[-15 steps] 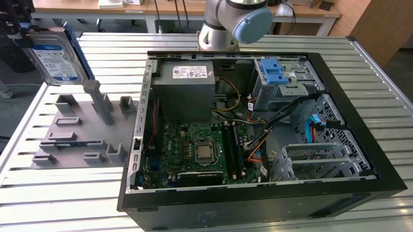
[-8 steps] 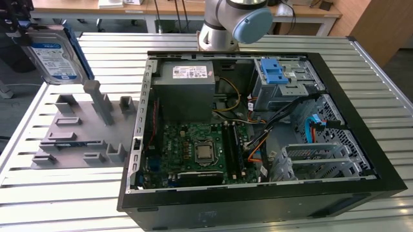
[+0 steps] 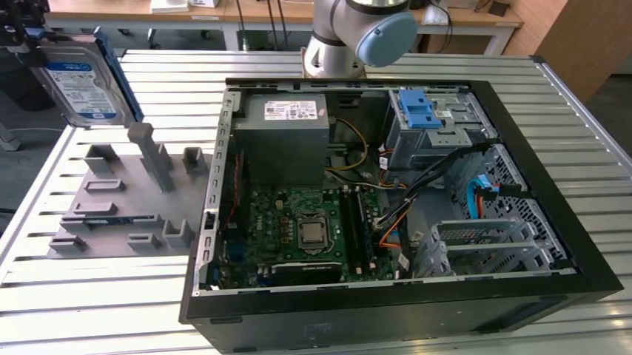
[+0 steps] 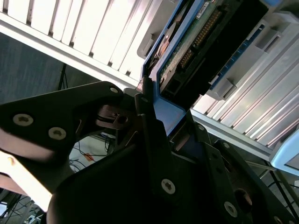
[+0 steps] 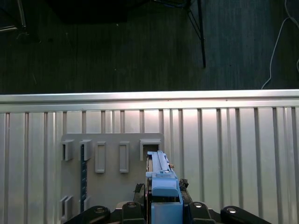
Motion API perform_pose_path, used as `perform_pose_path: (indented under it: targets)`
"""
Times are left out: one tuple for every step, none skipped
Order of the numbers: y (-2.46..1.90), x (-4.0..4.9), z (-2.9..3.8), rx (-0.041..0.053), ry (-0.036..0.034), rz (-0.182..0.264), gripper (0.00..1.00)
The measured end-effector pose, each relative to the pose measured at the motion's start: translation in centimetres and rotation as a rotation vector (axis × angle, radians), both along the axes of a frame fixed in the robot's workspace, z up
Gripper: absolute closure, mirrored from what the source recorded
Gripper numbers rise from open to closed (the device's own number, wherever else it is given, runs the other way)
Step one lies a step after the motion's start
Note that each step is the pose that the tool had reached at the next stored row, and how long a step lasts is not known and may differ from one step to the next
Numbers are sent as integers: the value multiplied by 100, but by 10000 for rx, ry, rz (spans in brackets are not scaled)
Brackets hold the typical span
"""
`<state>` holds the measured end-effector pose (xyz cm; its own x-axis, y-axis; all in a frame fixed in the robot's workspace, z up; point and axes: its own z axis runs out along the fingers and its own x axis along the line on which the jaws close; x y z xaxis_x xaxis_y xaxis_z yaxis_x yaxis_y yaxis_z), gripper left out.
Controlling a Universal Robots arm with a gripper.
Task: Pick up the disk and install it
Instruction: 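Pick up the disk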
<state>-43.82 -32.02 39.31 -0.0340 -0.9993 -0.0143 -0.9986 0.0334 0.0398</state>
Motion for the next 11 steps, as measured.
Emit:
perform_pose_path:
  targets:
    - [1,0,6,0,0,0,64]
    - [1,0,12,0,0,0,64]
    - [2,0,19,0,1,0,64]
    - [3,0,26,0,1,0,64]
    - [3,0,33,0,0,0,64]
    - [3,0,39,0,-1,0,64]
    - [4,0,46,0,0,0,64]
    - [5,0,53,0,0,0,64]
    - [5,0,61,-1,1,0,64]
    - [9,0,70,-1,2,-1,64]
    - [10,0,77,0,1,-2,64]
